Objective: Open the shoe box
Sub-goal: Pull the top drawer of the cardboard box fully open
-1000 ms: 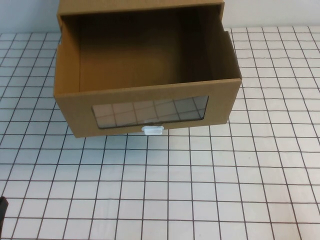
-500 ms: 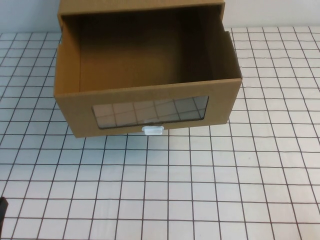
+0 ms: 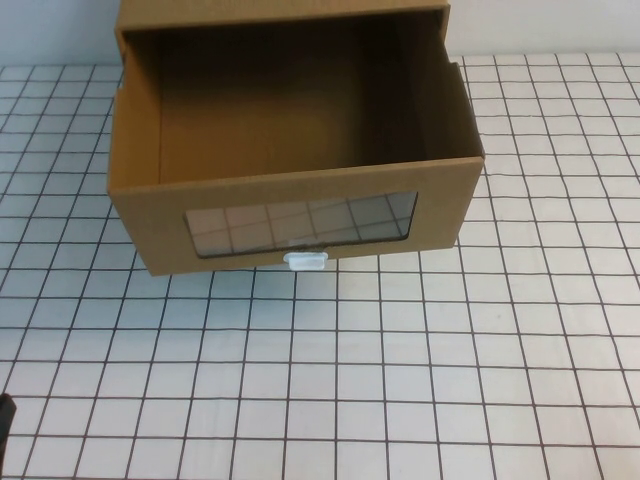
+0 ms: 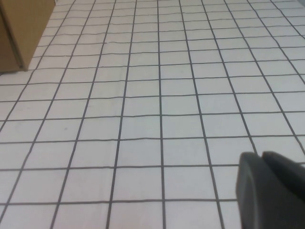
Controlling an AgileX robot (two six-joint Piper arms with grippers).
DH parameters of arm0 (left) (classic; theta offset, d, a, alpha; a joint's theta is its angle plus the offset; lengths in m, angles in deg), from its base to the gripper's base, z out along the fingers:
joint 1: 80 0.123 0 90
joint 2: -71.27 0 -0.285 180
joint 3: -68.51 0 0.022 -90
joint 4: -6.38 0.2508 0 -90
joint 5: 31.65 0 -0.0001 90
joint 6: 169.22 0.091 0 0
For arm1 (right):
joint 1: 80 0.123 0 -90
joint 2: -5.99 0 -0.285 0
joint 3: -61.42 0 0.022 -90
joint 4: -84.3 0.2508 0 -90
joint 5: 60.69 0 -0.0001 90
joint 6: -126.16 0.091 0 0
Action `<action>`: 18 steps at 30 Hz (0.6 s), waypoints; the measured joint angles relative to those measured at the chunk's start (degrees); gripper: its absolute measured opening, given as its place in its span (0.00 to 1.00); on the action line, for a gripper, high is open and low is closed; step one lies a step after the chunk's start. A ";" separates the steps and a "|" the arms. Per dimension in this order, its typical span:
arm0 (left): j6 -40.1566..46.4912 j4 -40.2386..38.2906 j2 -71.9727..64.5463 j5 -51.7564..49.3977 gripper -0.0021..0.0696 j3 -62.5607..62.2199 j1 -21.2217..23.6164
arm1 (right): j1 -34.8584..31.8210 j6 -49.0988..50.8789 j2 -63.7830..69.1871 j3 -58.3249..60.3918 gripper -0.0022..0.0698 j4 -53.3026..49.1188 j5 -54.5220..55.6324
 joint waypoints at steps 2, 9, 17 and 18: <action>0.00 0.00 0.00 0.00 0.03 0.00 0.00 | 0.00 0.00 0.00 0.00 0.01 0.00 0.00; 2.45 3.07 0.00 0.00 0.03 0.00 0.00 | 0.00 0.00 0.00 0.00 0.01 0.14 0.00; -8.34 18.78 1.42 -1.58 0.03 0.00 1.08 | 0.00 0.00 0.00 0.00 0.01 0.14 0.00; -9.72 19.95 1.45 -2.39 0.03 0.00 1.50 | 0.00 0.00 0.00 0.00 0.01 0.14 0.00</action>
